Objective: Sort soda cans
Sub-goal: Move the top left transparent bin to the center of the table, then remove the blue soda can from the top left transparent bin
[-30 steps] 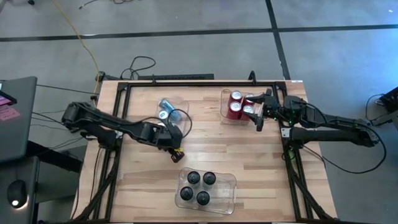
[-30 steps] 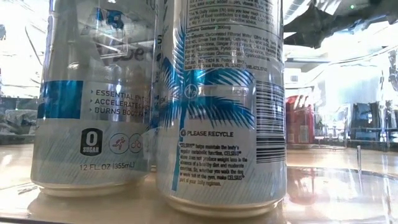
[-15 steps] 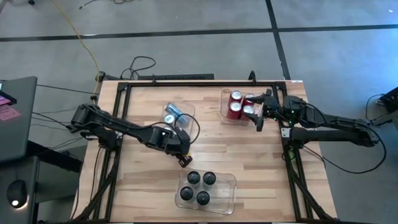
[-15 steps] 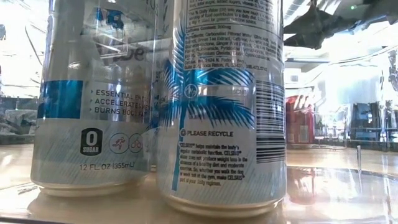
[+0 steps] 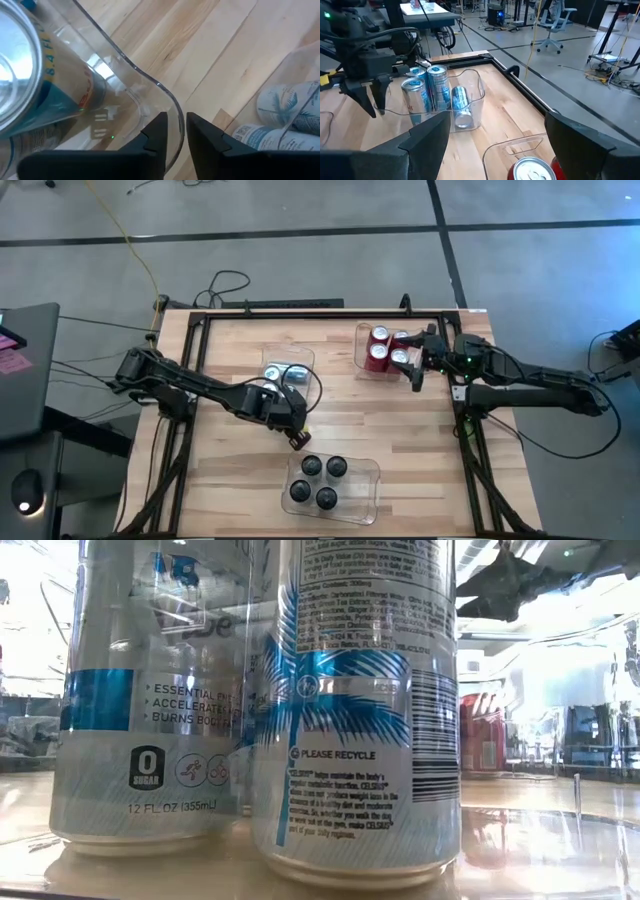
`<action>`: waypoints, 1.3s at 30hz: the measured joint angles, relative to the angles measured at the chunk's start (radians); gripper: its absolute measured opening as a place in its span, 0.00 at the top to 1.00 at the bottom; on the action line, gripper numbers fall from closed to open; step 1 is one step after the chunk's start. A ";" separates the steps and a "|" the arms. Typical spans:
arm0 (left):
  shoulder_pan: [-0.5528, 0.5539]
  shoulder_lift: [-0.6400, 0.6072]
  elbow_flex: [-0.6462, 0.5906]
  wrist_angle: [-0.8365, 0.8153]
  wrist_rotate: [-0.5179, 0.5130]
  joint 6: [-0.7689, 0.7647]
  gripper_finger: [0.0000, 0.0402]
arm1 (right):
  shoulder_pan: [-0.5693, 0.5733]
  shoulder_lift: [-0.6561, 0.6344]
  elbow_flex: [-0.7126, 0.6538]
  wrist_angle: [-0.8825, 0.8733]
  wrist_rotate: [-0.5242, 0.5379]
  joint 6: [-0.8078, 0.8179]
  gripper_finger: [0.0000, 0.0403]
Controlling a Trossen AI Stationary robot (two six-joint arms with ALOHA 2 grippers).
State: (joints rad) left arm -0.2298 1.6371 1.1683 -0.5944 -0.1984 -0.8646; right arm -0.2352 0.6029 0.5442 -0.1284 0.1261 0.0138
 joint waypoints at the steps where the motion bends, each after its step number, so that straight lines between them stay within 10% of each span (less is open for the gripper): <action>1: 0.000 0.000 0.000 0.006 0.001 0.003 0.82 | 0.000 0.000 0.000 0.000 0.000 0.008 0.15; 17: 0.003 -0.153 -0.001 0.065 0.055 0.188 0.63 | 0.006 0.199 0.011 0.169 -0.056 0.050 0.15; 29: -0.062 -0.503 -0.058 -0.025 -0.354 0.468 0.64 | 0.117 0.449 0.145 0.193 -0.056 0.163 0.15; 39: -0.064 -0.623 -0.329 0.253 -0.386 0.616 0.64 | 0.273 0.619 0.257 0.160 -0.045 0.196 0.15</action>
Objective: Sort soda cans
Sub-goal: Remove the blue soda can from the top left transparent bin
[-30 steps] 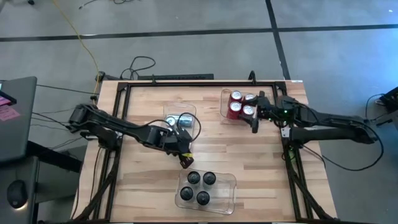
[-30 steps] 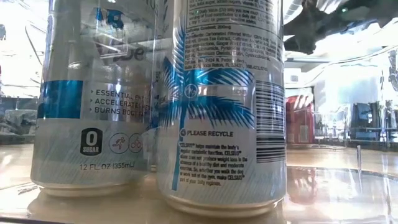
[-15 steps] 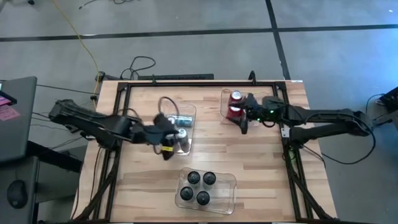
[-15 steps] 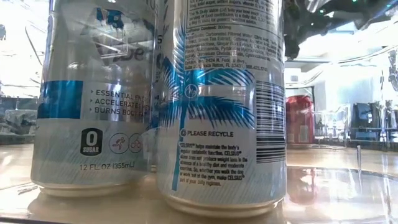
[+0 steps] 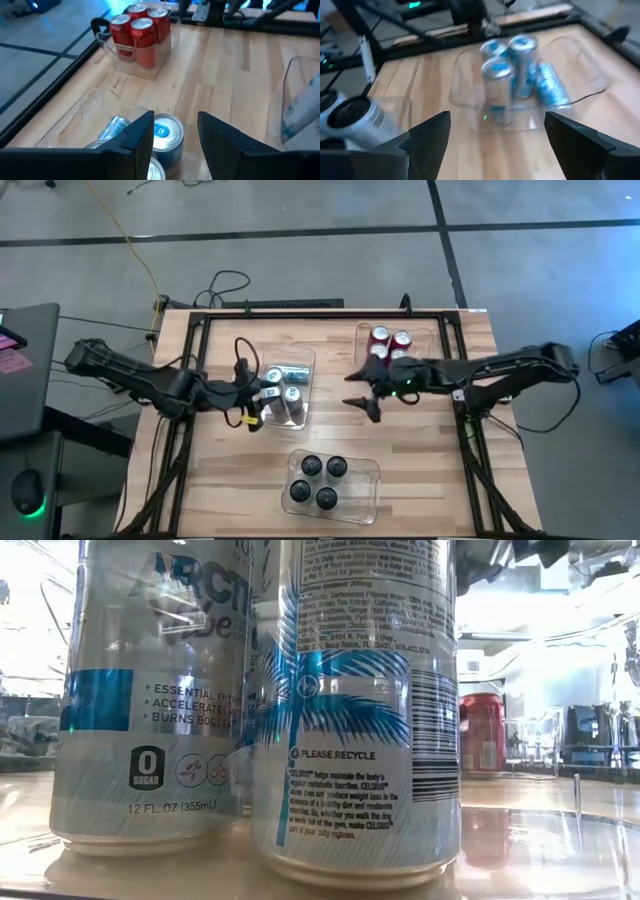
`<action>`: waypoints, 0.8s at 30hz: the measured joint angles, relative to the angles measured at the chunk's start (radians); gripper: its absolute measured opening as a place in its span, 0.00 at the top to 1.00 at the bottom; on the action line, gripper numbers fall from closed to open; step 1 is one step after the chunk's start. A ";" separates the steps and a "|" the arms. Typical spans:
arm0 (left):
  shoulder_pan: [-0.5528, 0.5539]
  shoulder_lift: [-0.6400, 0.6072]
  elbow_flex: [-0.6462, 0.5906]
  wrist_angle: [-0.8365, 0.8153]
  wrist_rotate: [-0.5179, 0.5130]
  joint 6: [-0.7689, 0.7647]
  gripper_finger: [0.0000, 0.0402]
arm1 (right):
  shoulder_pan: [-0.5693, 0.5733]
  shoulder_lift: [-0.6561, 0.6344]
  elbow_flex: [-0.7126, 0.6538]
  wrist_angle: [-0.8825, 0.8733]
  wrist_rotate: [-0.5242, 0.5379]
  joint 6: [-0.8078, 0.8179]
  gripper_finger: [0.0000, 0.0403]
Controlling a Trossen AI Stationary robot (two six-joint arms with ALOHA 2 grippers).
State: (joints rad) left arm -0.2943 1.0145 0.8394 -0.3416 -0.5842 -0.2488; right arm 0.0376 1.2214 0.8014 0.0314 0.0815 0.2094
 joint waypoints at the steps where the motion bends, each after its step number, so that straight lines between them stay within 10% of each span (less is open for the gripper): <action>1: 0.000 -0.001 -0.009 0.001 0.000 0.005 0.64 | 0.010 0.014 0.002 0.000 0.000 0.006 0.15; 10: 0.029 -0.001 -0.018 0.066 -0.022 0.123 0.64 | 0.022 0.179 0.091 -0.148 -0.022 0.100 0.24; 17: 0.062 -0.001 -0.019 0.062 -0.021 0.180 0.64 | -0.005 0.197 0.207 -0.436 0.239 0.073 0.28; 24: 0.190 -0.027 -0.020 -0.087 0.056 0.166 0.64 | -0.147 0.266 0.367 -0.412 -0.005 -0.140 0.28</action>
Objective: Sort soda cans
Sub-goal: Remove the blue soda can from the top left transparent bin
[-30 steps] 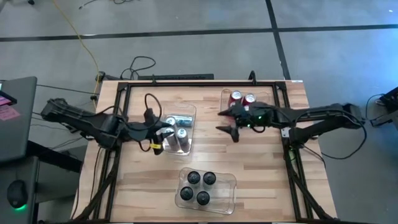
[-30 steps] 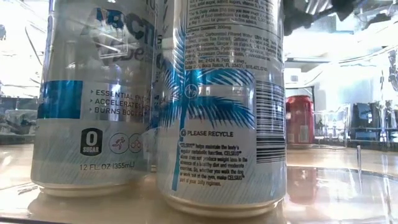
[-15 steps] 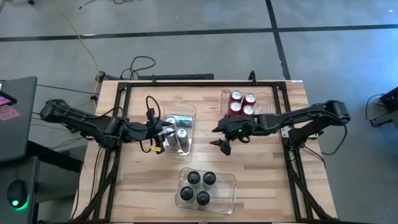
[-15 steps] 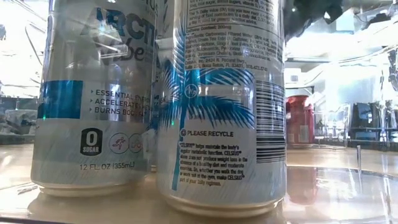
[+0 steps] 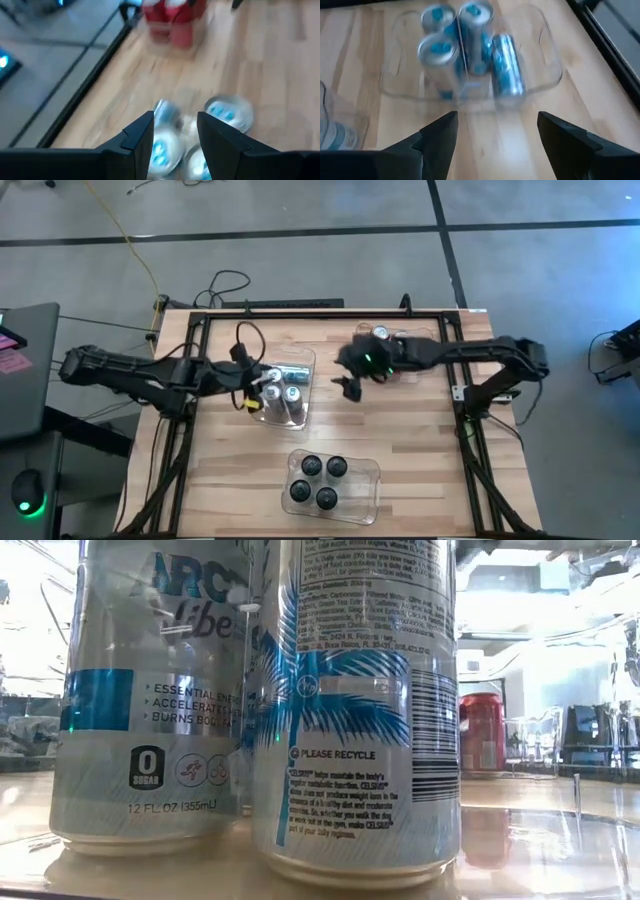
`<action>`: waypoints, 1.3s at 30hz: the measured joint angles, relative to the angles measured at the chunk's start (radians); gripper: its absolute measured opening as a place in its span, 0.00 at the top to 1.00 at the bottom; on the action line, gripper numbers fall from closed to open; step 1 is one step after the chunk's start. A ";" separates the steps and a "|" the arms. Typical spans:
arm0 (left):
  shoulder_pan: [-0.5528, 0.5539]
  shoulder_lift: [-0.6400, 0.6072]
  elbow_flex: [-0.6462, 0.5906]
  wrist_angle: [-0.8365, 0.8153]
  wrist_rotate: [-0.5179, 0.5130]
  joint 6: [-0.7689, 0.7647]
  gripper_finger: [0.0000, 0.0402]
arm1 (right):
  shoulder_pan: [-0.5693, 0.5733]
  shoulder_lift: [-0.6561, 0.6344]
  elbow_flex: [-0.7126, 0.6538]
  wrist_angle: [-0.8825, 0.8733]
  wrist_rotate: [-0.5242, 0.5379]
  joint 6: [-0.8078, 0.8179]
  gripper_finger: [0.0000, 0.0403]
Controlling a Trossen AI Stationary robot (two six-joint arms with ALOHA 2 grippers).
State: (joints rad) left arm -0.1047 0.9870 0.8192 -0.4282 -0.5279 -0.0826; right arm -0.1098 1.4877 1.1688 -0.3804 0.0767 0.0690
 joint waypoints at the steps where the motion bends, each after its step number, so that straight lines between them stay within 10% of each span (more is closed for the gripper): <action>1: 0.021 -0.005 -0.006 -0.019 0.011 -0.015 0.64 | -0.025 0.024 0.039 -0.012 -0.041 -0.028 0.28; 21: 0.329 -0.086 -0.156 -0.057 0.240 0.060 0.64 | -0.178 0.645 0.788 -0.493 -0.234 -0.462 0.28; 39: 0.383 -0.086 -0.286 0.133 0.345 0.194 0.59 | -0.170 0.544 0.890 -0.567 -0.236 -0.383 0.28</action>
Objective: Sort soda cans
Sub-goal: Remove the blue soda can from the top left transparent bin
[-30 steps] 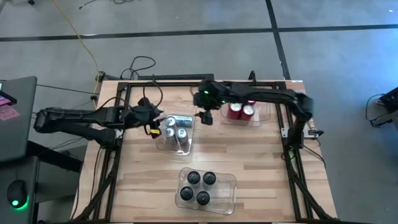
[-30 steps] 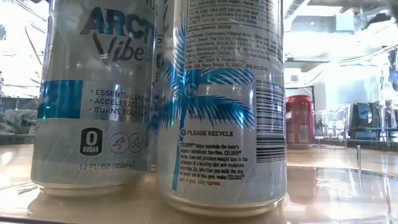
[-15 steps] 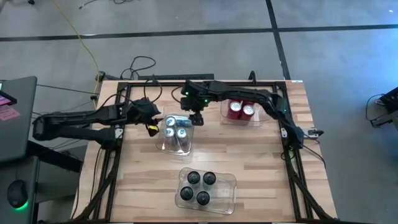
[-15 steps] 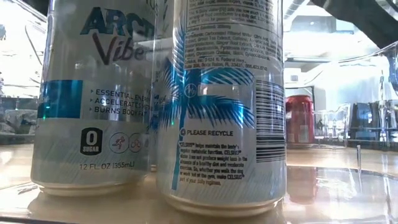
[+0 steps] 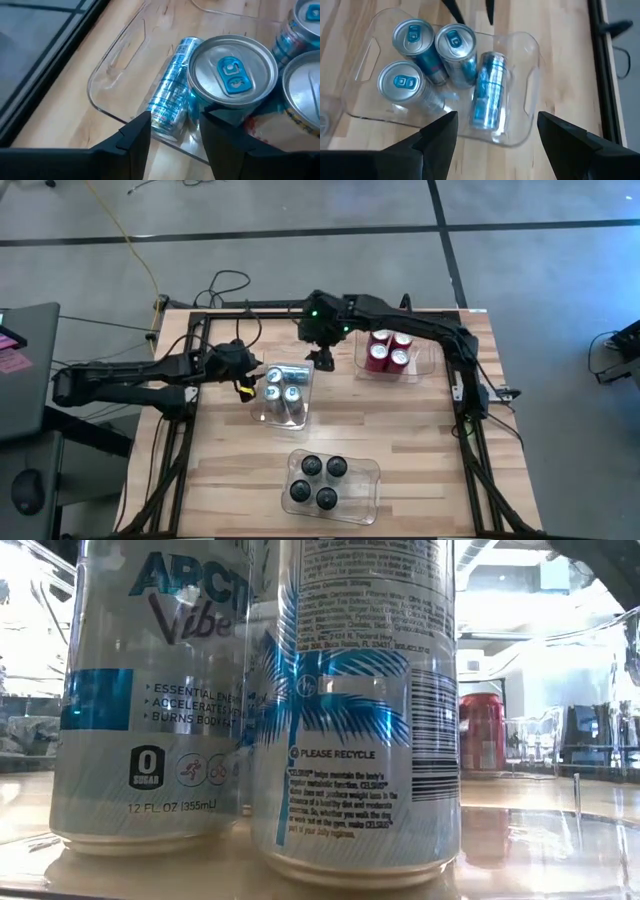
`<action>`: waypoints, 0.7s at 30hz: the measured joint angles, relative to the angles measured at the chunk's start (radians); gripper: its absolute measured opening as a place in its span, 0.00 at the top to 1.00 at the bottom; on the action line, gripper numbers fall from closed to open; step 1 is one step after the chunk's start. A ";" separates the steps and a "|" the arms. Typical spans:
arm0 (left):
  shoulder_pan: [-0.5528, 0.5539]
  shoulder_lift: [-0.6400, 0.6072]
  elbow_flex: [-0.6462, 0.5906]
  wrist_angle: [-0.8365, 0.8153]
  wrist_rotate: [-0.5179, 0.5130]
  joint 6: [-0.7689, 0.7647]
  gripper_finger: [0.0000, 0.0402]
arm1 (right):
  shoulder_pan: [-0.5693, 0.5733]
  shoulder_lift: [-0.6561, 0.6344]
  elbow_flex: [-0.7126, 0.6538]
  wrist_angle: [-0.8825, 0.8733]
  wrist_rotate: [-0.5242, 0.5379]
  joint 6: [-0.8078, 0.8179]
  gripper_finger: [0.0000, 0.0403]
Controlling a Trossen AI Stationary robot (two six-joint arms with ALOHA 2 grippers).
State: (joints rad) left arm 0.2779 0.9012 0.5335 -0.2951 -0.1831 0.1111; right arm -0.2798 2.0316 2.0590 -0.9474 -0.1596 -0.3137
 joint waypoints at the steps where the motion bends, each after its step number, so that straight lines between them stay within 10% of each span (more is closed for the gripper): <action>1: 0.000 0.000 0.000 0.002 0.000 0.011 0.57 | -0.004 -0.010 0.000 -0.011 0.000 0.013 0.28; 16: 0.022 -0.058 0.055 0.038 0.007 -0.008 0.31 | -0.038 -0.033 -0.001 -0.178 -0.114 0.107 0.28; 21: 0.043 -0.041 0.067 0.044 0.153 -0.109 0.29 | -0.038 -0.037 -0.001 -0.188 -0.154 0.107 0.28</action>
State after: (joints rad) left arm 0.3206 0.8603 0.6003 -0.2511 -0.0302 0.0026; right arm -0.3179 1.9945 2.0579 -1.1357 -0.3134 -0.2070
